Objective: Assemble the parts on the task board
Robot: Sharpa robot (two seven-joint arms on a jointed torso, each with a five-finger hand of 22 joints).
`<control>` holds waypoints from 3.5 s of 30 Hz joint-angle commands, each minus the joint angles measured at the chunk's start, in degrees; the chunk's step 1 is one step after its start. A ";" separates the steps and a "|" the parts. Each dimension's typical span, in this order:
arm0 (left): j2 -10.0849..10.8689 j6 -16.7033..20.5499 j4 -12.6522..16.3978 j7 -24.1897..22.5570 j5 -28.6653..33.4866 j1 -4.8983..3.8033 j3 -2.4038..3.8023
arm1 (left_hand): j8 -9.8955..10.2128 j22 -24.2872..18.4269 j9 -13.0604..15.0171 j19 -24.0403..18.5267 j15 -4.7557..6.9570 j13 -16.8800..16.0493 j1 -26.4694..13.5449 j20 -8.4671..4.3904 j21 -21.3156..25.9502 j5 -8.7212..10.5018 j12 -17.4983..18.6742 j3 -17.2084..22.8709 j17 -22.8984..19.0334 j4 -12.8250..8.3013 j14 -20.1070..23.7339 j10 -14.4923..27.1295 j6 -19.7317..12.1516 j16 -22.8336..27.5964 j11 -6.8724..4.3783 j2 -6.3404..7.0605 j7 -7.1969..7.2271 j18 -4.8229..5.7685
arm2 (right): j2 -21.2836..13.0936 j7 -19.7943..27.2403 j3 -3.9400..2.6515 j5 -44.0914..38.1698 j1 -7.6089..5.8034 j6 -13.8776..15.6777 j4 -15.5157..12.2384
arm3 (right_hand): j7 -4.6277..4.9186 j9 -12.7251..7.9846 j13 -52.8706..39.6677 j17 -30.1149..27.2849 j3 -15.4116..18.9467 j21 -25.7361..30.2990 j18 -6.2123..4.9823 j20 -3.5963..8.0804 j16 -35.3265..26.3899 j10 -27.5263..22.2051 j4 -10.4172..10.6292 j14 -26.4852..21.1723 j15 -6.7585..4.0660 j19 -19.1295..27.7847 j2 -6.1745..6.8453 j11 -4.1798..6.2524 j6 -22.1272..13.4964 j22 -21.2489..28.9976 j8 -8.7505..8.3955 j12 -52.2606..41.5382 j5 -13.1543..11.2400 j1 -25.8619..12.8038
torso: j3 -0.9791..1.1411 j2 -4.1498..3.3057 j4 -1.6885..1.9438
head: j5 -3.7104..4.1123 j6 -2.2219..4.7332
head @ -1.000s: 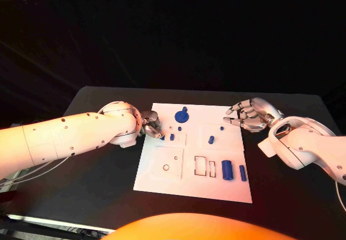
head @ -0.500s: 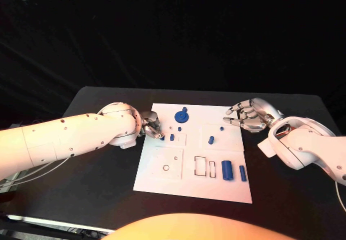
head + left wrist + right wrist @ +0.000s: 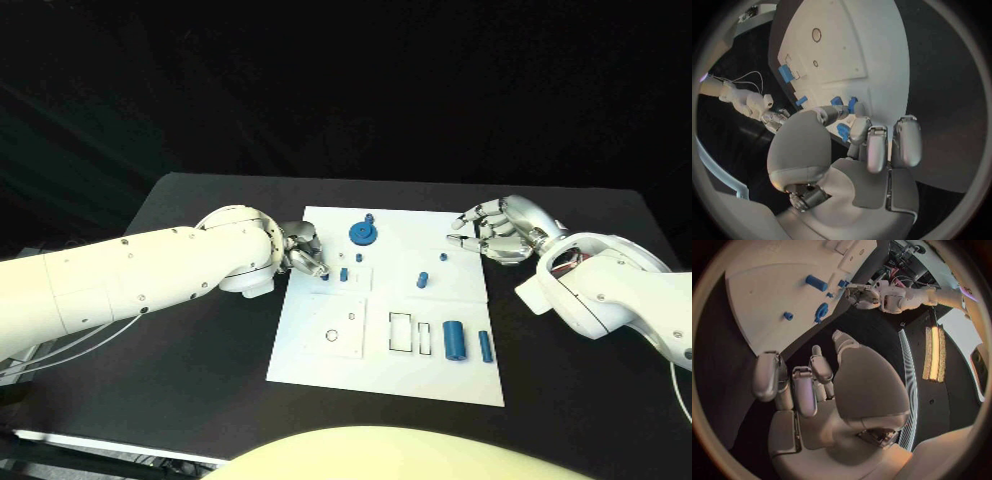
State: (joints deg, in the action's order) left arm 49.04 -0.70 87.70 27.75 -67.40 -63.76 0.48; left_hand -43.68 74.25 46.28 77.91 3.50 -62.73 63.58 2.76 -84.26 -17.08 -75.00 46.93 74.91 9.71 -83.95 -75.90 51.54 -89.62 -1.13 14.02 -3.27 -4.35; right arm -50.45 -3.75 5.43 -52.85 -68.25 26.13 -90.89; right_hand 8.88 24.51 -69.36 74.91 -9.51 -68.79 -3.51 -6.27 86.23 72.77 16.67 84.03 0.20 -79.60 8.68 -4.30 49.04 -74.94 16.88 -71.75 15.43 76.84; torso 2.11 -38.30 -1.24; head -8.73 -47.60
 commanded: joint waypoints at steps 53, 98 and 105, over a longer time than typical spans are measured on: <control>0.63 2.80 -0.32 -0.58 3.22 0.58 0.15 | 3.09 -1.82 -1.23 -0.46 0.56 3.19 -6.08 -0.28 1.54 0.82 2.89 -20.93 14.26 7.14 -5.77 2.49 0.89 0.07 0.09 -0.95 0.54 0.41 | -0.07 0.39 -0.01 -0.44 0.08 0.26 0.02 | -0.05 -0.05 0.12 7.18 -0.47 0.25 -1.12 0.33 -0.45 0.07 -0.08 3.94 -0.32 0.00 -0.21 0.23 -0.66 -2.66 0.40 0.12 -0.26 -0.47 | 0.01 -0.01 -0.03 | 0.21 0.51; -5.09 11.75 -5.58 -28.48 -16.05 0.22 0.01 | 14.77 -39.05 -22.05 -26.62 -6.51 45.22 21.22 6.07 30.44 1.00 35.26 -25.19 -33.13 6.12 23.84 31.83 -11.90 26.94 7.92 1.74 -5.79 -6.12 | 0.44 1.04 -0.01 -0.38 0.11 1.38 0.42 | -0.04 -0.13 0.34 6.43 -0.70 1.03 -1.27 0.34 -0.88 -0.09 -0.11 3.74 -0.32 0.33 -0.36 0.23 -0.84 -2.26 0.51 0.31 -0.23 -0.38 | -0.03 -0.25 -0.18 | 1.48 1.61; -6.98 10.51 -8.69 -27.43 -18.54 0.25 -0.10 | 15.98 -38.02 -23.65 -26.47 -6.64 46.79 22.61 6.14 29.16 0.88 36.35 -24.96 -31.25 6.07 22.19 31.32 -10.01 23.74 8.09 1.58 -5.38 -6.12 | 0.48 1.10 -0.01 -0.38 0.12 1.63 0.44 | -0.03 -0.14 0.46 6.27 -0.75 1.20 -1.30 0.34 -0.98 -0.19 -0.12 3.70 -0.32 0.40 -0.40 0.23 -0.87 -2.17 0.52 0.42 -0.22 -0.34 | 0.07 -0.13 -0.13 | 1.58 1.57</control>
State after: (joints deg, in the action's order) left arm 42.45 11.49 79.54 0.47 -82.34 -63.50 0.37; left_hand -27.89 36.14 22.74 51.00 -3.03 -16.05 85.54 9.00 -54.71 -15.95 -38.97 21.89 43.46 15.81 -61.34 -44.05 41.23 -65.61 6.96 15.75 -8.66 -9.76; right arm -50.04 -3.51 5.43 -52.85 -68.18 27.49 -90.42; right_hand 8.85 24.46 -68.98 74.91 -9.94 -67.95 -4.41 -6.06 85.57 72.77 16.57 84.03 0.20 -79.38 8.68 -4.30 48.66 -74.93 17.07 -71.52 15.43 76.84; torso 2.09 -38.48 -1.38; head -7.20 -45.98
